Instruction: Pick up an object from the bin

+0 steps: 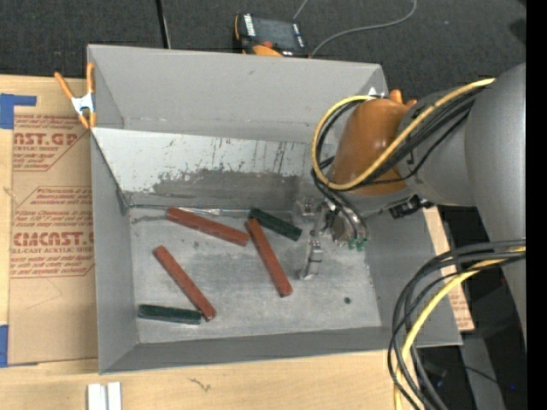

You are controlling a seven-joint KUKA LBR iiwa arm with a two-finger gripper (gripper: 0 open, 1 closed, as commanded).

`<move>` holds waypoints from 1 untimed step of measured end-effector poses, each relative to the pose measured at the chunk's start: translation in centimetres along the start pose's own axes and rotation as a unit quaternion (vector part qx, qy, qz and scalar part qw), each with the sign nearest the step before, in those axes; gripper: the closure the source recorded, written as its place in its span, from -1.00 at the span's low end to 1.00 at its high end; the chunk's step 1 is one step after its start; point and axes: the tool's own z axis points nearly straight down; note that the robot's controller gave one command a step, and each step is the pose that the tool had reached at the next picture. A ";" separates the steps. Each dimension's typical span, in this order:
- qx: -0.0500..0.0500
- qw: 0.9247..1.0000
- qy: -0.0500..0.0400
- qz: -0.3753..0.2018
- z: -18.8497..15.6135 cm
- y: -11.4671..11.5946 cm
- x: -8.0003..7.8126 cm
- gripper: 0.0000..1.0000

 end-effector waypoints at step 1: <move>0.000 1.000 0.000 -0.007 -0.3 5.1 0.2 -1.00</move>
Offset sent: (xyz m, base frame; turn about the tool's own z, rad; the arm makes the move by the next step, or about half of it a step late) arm -0.0007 0.0468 0.0039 -0.0082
